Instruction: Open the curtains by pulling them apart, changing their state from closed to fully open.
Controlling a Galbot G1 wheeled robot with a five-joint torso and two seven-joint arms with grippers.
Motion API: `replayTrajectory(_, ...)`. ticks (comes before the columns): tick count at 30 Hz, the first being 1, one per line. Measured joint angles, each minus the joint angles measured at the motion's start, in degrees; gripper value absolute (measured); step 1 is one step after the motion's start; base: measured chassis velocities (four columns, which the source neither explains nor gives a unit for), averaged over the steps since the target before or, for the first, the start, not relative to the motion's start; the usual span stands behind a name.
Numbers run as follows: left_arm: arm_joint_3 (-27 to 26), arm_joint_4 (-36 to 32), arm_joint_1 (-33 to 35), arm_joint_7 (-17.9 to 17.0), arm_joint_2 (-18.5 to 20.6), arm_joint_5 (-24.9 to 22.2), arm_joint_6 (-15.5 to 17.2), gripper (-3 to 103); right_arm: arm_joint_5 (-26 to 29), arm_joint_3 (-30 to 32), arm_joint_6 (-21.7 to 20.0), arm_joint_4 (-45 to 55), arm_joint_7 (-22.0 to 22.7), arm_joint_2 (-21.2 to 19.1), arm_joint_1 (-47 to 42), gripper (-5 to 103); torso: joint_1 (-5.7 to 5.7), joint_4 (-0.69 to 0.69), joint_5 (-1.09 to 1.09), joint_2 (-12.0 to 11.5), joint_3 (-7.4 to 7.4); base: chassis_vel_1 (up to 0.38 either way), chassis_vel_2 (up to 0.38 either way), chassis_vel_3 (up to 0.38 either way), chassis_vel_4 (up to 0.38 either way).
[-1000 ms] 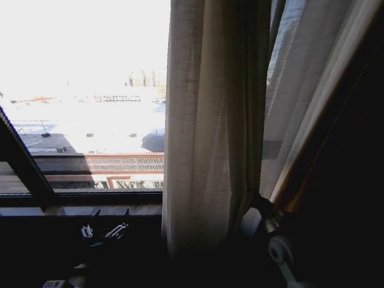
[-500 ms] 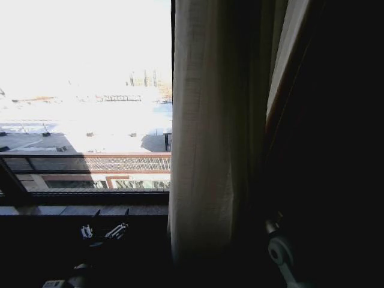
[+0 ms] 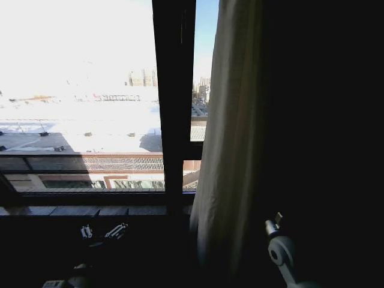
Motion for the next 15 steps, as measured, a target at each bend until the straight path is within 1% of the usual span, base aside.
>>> replayTrajectory(2, 0.00, 0.00, -0.07, 0.00, 0.00, -0.02, -0.01, 100, 0.00, -0.08, -0.12, 1.31, -0.03, -0.08, -1.16, 37, 0.00, 0.00, 0.05, 0.00, 0.00, 0.000, 0.000, 0.000, 0.000)
replayTrajectory(4, 0.01, 0.00, -0.13, 0.00, -0.01, -0.03, -0.01, 100, 0.00, -0.18, -0.27, 2.42, -0.06, -0.14, -1.97, 37, 0.00, 0.00, 0.05, 0.00, 0.00, 0.000, 0.000, 0.000, 0.000)
replayTrajectory(9, 0.34, 0.00, -0.54, 0.00, -0.04, -0.05, 0.02, 100, -0.01, -1.28, -1.69, 10.02, -0.04, 0.32, -6.97, 65, 0.00, 0.00, -0.01, 0.00, 0.00, 0.000, 0.000, 0.000, 0.000)
replayTrajectory(11, 0.39, 0.00, -0.63, 0.00, -0.04, -0.05, 0.04, 100, -0.01, -1.50, -1.96, 11.53, 0.06, 0.55, -7.81, 65, 0.00, 0.00, -0.02, 0.00, 0.00, 0.000, 0.000, 0.000, 0.000)
replayTrajectory(14, 0.48, 0.00, -0.77, -0.01, -0.04, -0.05, 0.10, 100, -0.04, -1.97, -2.62, 15.37, 0.55, 1.27, -10.49, 81, -0.01, 0.00, 0.00, 0.00, 0.00, 0.000, 0.000, 0.000, 0.000)
replayTrajectory(15, 0.48, 0.00, -0.77, -0.01, -0.04, -0.05, 0.10, 100, -0.04, -1.97, -2.62, 15.37, 0.55, 1.27, -10.49, 81, -0.01, 0.00, 0.00, 0.00, 0.00, 0.000, 0.000, 0.000, 0.000)
